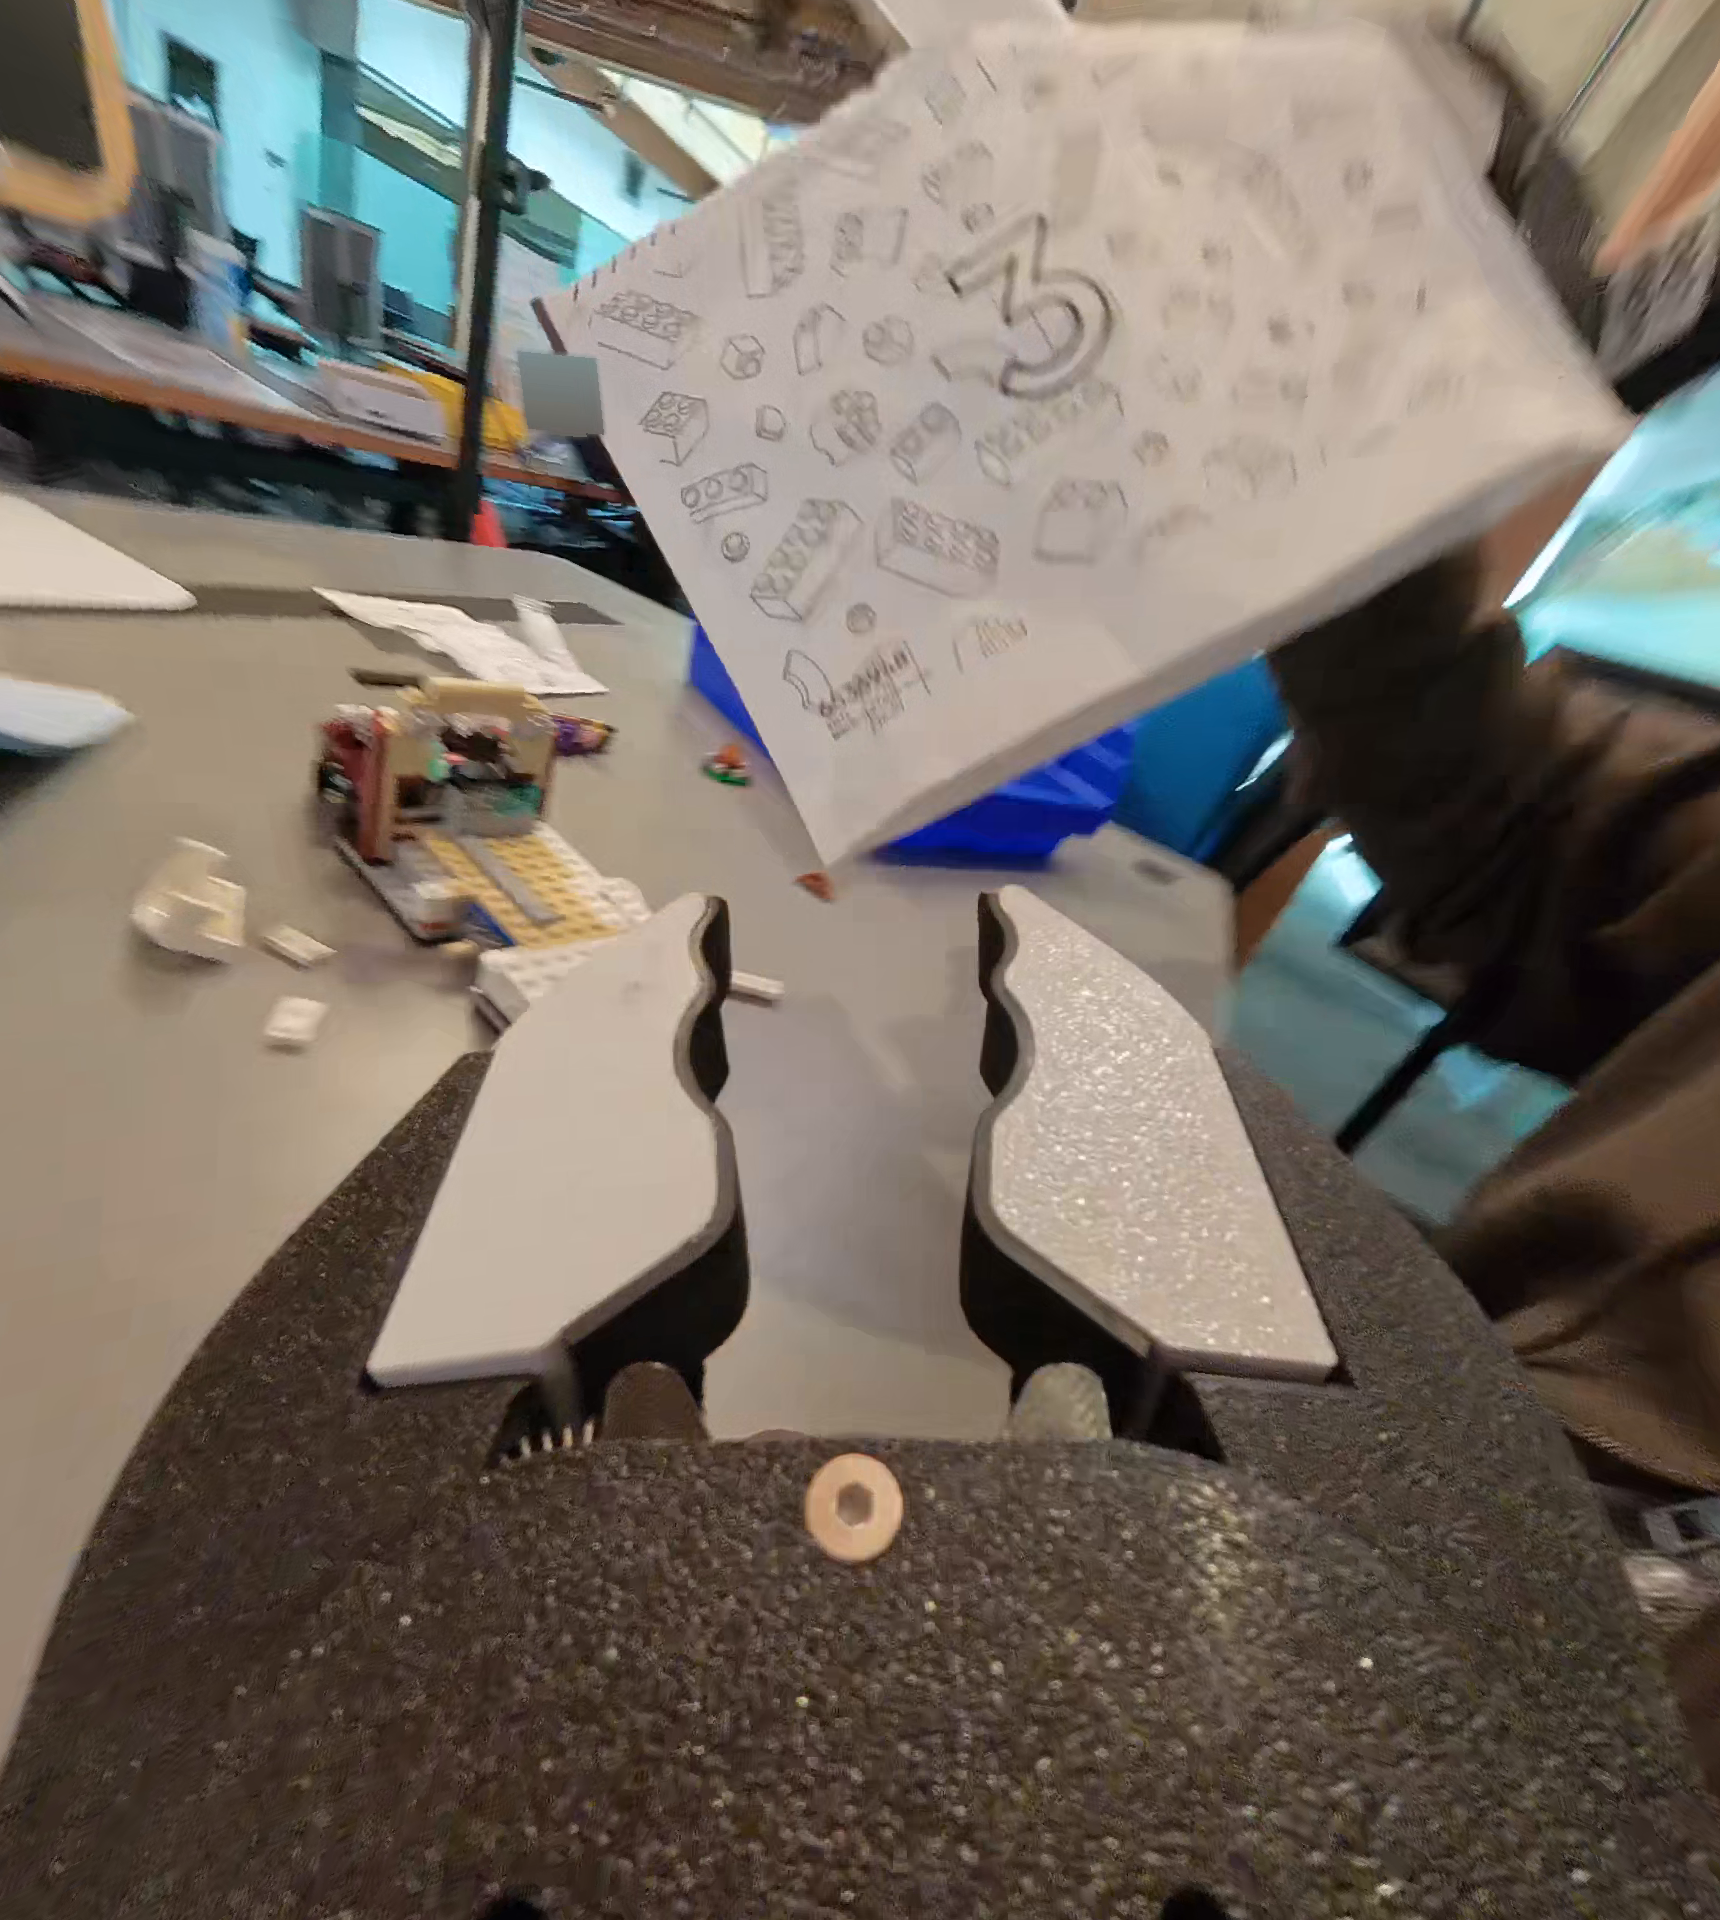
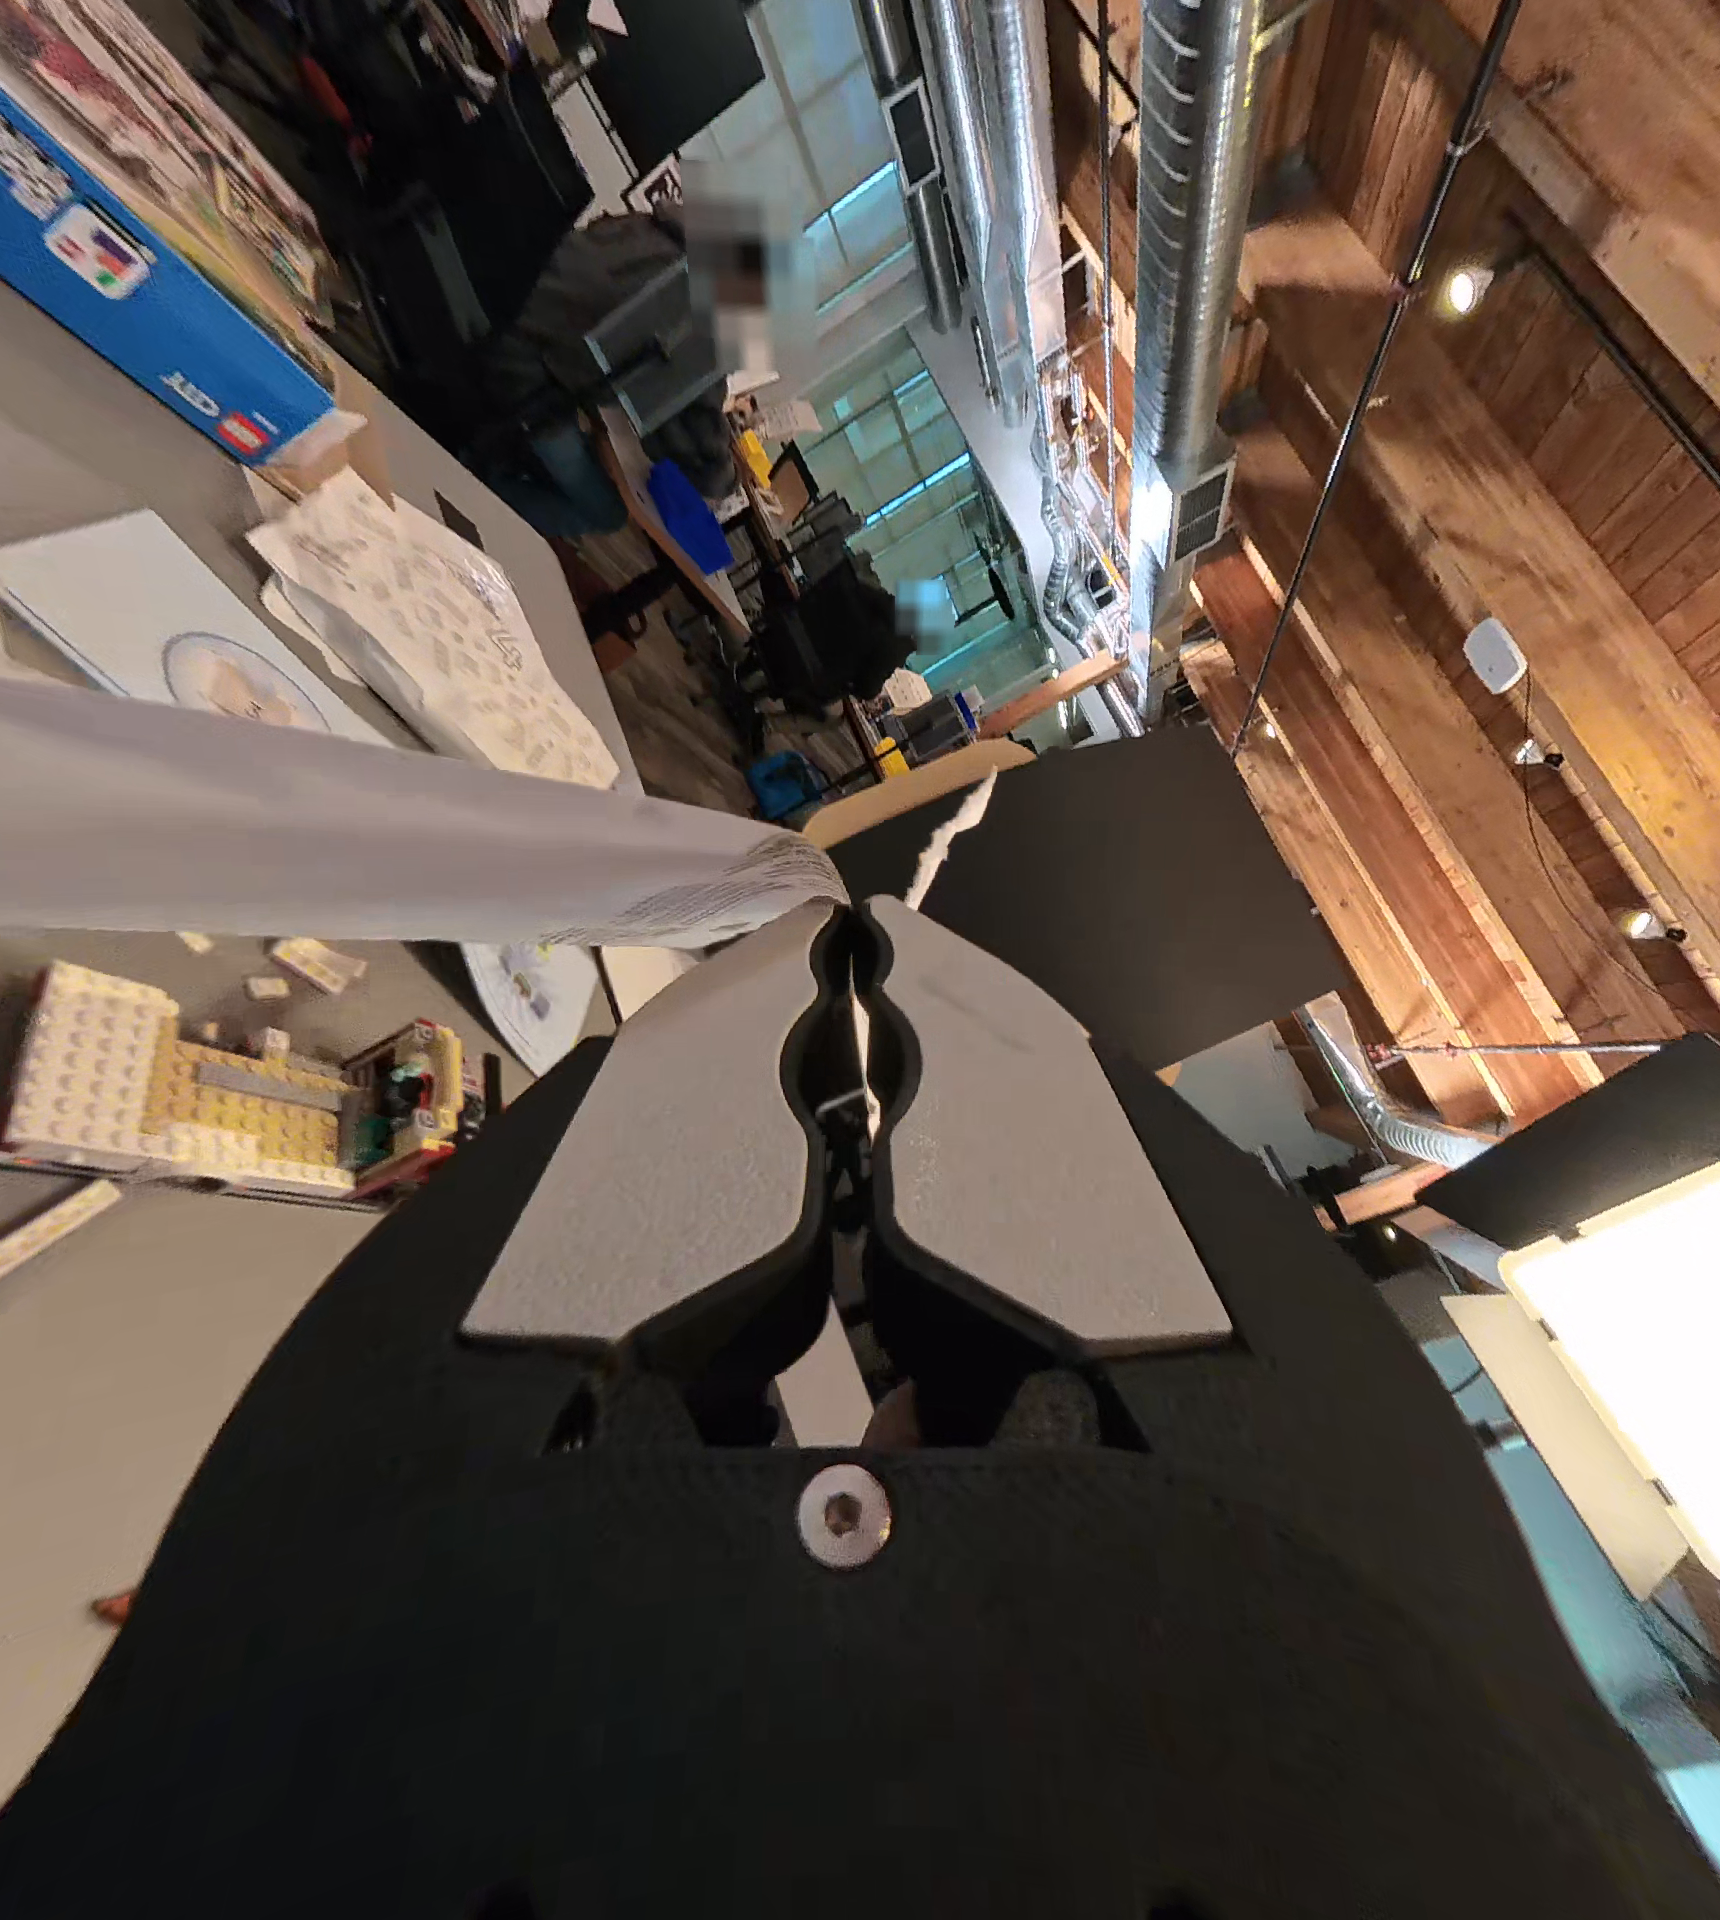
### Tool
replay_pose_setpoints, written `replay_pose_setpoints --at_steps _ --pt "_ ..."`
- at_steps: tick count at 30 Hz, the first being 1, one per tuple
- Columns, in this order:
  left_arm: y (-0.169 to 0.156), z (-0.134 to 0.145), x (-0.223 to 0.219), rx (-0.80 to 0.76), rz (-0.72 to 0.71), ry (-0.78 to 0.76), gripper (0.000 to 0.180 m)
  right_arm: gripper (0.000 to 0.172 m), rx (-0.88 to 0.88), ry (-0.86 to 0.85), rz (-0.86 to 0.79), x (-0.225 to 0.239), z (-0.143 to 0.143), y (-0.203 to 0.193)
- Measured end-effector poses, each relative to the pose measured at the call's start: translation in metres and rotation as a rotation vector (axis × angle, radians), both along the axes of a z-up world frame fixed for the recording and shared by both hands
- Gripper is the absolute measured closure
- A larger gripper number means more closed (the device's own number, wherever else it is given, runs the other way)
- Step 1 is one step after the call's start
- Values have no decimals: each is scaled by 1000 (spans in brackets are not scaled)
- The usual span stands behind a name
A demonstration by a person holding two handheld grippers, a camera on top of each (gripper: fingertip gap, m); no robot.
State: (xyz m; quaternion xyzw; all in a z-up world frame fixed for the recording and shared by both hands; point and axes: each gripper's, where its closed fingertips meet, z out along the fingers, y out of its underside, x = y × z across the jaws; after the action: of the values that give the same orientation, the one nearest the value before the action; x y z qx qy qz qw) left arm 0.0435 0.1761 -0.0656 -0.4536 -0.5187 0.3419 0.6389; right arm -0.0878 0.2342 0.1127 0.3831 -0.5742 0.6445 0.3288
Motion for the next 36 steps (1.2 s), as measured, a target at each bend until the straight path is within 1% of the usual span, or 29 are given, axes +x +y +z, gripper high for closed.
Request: replay_pose_setpoints --at_steps 1,3,8,11,14,19,21,24,27,30,34,36 --pt "0 1 2 75 -32 8 131 172 -7 1 21 6 -2 4" --pt "3 2 5 178 -100 9 126 172 -21 10 61 18 -6 12" --pt "12 3 -3 331 -254 -6 112 172 -18 12 188 48 -18 26" --pt "13 5 -10 454 -343 -2 112 172 -4 -8 259 60 -27 32" --pt "15 5 -19 521 -387 -14 113 172 -1 -31 291 64 -34 36" --pt "24 1 -25 524 -421 -50 117 172 3 -78 317 61 -48 41" --pt "26 2 -23 513 -430 -39 125 172 10 -90 309 57 -55 41" --pt "24 2 -21 508 -414 -23 134 172 11 -127 302 51 -63 40" --pt "19 5 -17 481 -391 13 152 172 11 -149 288 42 -68 39" --pt "15 8 -11 405 -349 51 173 172 23 -143 264 35 -76 36" --pt "14 10 -7 339 -324 73 180 172 48 -140 234 27 -91 36" --pt "13 11 -6 316 -313 78 180 172 57 -142 211 22 -99 37"
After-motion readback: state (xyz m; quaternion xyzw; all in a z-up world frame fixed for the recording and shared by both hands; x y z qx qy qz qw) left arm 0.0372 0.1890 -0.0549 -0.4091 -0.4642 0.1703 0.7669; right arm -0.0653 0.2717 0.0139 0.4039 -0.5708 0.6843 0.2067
